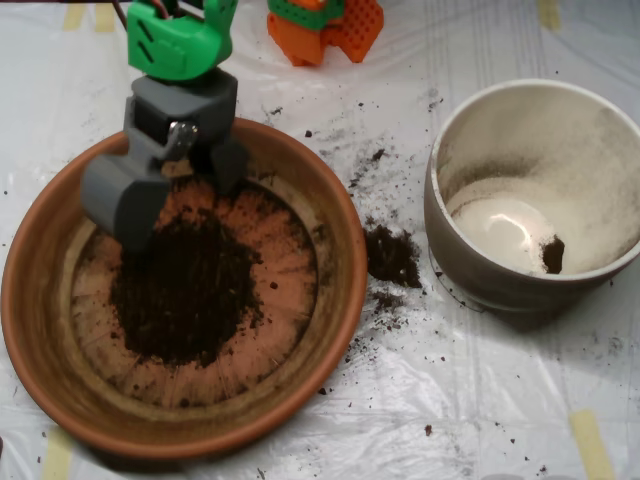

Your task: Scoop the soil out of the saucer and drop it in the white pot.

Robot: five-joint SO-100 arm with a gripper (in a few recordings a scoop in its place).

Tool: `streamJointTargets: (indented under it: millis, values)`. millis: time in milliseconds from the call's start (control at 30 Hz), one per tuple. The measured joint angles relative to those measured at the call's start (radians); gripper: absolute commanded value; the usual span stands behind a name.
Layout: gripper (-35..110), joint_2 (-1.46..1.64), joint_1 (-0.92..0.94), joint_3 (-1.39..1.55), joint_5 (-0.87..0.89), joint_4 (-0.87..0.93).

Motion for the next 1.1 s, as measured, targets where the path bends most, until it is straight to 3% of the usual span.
streamJointTargets:
  millis: [600,833,1100]
  values:
    - [36,-0.647,-0.029,-0.661,-0.017,0.278]
    - [5,-0.698,-0.028,-0.762,-0.038,0.290]
    - [0,-0.660,-0.037,-0.695,-0.086,0.224]
